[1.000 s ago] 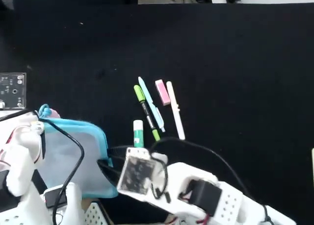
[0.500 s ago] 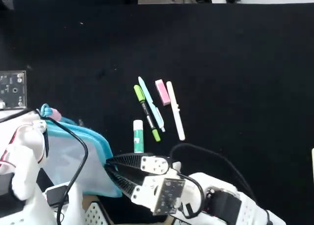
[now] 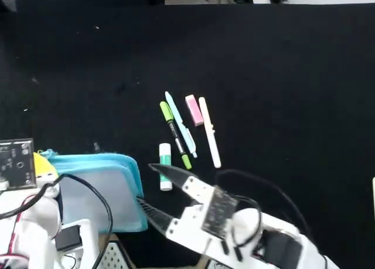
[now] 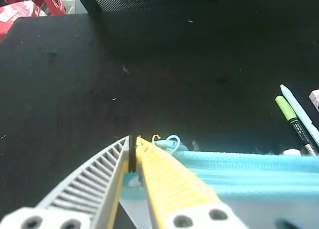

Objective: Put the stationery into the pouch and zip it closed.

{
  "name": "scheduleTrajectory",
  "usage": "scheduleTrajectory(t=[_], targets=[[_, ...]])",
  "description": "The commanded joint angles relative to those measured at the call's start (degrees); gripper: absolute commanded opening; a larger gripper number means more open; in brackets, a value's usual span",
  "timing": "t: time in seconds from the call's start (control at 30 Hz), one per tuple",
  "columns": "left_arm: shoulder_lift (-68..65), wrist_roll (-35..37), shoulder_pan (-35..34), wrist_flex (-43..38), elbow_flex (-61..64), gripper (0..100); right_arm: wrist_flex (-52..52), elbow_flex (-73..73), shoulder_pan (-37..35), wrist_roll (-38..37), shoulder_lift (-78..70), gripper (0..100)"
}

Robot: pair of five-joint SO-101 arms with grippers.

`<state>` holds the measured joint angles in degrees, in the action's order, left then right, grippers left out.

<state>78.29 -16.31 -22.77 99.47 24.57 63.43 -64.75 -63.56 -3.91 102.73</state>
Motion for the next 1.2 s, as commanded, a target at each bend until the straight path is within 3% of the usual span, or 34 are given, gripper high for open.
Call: scheduleTrajectory(t=[0.0, 0.1, 0.3, 0.7, 0.9, 1.0, 1.07, 1.17], targets=[[-0.4, -1.3, -0.6, 1.5, 7.0, 3, 2.8, 5.0, 1.2, 0.6, -0.1, 23.0], [-0.4, -1.3, -0.7, 1.5, 6.0, 3, -1.0, -0.7, 1.1, 0.9, -0.1, 27.9], [-0.4, -1.2, -0.7, 1.5, 5.4, 3, -14.9, -10.6, 0.4, 4.3, -0.1, 27.6], [-0.4, -1.1, -0.7, 1.5, 5.1, 3, -22.3, -13.5, 0.3, 4.5, -5.6, 25.3], [-0.4, -1.1, -0.7, 1.5, 5.1, 3, -18.2, -6.2, -6.4, 4.1, -15.9, 24.5], [-0.4, -1.1, -0.7, 1.5, 5.1, 3, -17.2, -4.4, -6.6, 4.0, -17.0, 11.5], [-0.4, -1.1, -0.7, 1.5, 5.1, 3, -18.9, -3.3, -4.7, -0.3, -17.0, 0.5], [-0.4, -1.1, -0.2, 1.3, 5.1, 3, -19.3, -3.0, -1.1, -7.8, -16.9, 0.8]])
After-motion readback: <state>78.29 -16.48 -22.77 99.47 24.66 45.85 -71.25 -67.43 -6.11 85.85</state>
